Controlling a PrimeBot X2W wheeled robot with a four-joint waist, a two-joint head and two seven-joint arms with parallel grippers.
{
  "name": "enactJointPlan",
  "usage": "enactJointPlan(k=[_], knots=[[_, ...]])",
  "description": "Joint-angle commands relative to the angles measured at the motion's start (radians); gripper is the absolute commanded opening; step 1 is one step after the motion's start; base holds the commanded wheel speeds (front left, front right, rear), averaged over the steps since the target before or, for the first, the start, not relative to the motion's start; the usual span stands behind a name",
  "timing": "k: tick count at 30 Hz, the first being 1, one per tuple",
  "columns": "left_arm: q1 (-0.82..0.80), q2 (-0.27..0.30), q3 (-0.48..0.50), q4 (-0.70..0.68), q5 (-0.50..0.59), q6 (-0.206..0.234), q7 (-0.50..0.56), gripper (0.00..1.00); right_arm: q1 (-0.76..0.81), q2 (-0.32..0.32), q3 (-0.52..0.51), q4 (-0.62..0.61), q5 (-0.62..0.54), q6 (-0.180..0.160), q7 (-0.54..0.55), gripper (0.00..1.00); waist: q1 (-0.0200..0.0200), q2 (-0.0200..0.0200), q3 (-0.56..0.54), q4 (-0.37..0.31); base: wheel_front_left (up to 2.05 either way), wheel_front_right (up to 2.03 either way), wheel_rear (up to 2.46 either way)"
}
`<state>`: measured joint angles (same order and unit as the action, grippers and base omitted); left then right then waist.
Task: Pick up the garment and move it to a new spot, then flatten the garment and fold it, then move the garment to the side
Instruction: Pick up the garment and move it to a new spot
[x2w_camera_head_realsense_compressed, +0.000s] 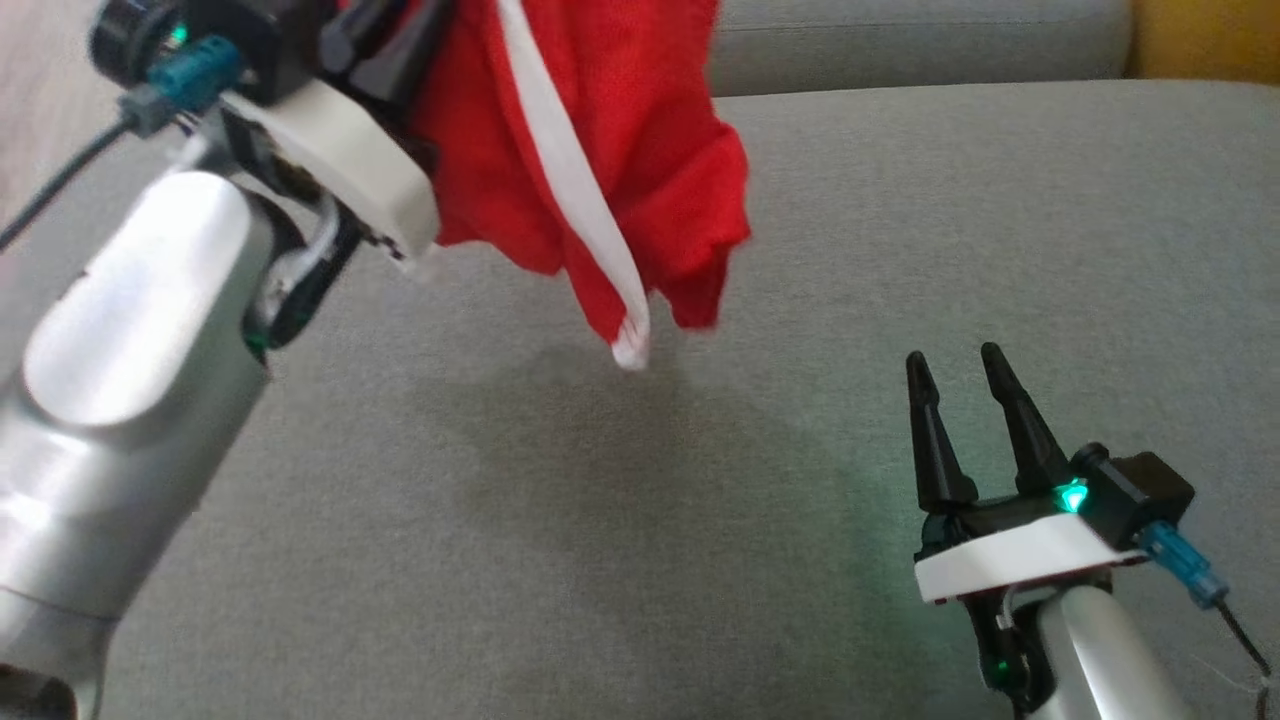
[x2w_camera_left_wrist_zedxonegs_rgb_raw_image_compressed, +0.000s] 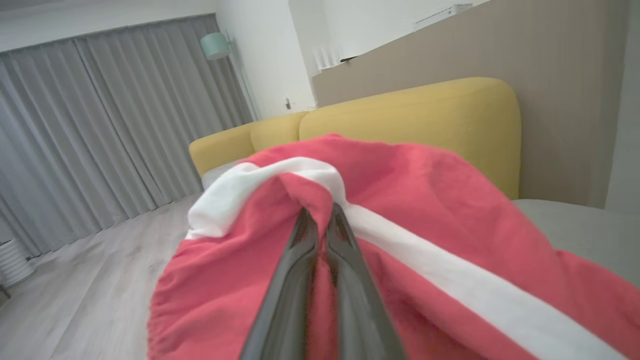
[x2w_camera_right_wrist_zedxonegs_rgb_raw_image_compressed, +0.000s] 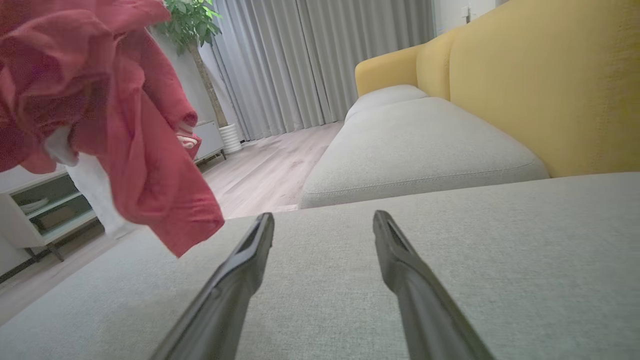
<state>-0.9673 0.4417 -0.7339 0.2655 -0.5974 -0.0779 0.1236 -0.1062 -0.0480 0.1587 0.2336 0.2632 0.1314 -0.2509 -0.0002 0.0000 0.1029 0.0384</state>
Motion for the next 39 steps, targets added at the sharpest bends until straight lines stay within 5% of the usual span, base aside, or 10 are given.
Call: enactJointPlan(k=[1, 13, 22, 23, 24, 30, 39], knots=[[-0.034, 0.026, 0.037, -0.042, 0.000, 0.010, 0.010, 0.00, -0.011, -0.002, 0.021, -0.035, 0.007, -0.001, -0.011, 1.00, 0.0002, 0.0000, -0.002, -0.018, 0.00, 0.00, 0.00], [-0.005, -0.045, -0.041, -0.117, 0.009, 0.034, 0.065, 0.00, -0.048, -0.002, 0.009, -0.072, 0.044, -0.001, -0.011, 1.00, 0.0002, 0.0000, 0.059, -0.194, 0.00, 0.00, 0.00], [-0.023, -0.079, -0.099, 0.029, 0.058, 0.021, 0.038, 0.00, -0.063, -0.002, 0.030, -0.103, 0.076, -0.001, -0.011, 1.00, 0.0002, 0.0000, 0.115, -0.315, 0.00, 0.00, 0.00], [-0.023, -0.078, -0.110, 0.061, 0.066, 0.016, 0.036, 0.14, -0.062, -0.002, 0.032, -0.105, 0.078, -0.001, -0.011, 1.00, 0.0002, 0.0000, 0.119, -0.323, 0.00, 0.00, 0.00], [-0.021, -0.079, -0.117, 0.091, 0.071, 0.011, 0.026, 0.97, -0.061, -0.002, 0.033, -0.107, 0.080, -0.001, -0.011, 1.00, 0.0002, 0.0000, 0.121, -0.328, 0.00, 0.00, 0.00], [0.011, -0.085, -0.110, 0.245, 0.076, 0.025, -0.086, 1.00, -0.045, -0.002, 0.017, -0.113, 0.070, -0.001, -0.011, 1.00, 0.0002, 0.0000, 0.110, -0.303, 0.00, 0.00, 0.00], [0.158, -0.065, -0.021, 0.227, 0.012, 0.112, -0.275, 1.00, 0.001, -0.002, -0.041, -0.126, 0.017, -0.001, -0.011, 1.00, 0.0002, 0.0000, 0.039, -0.141, 0.00, 0.00, 0.00]])
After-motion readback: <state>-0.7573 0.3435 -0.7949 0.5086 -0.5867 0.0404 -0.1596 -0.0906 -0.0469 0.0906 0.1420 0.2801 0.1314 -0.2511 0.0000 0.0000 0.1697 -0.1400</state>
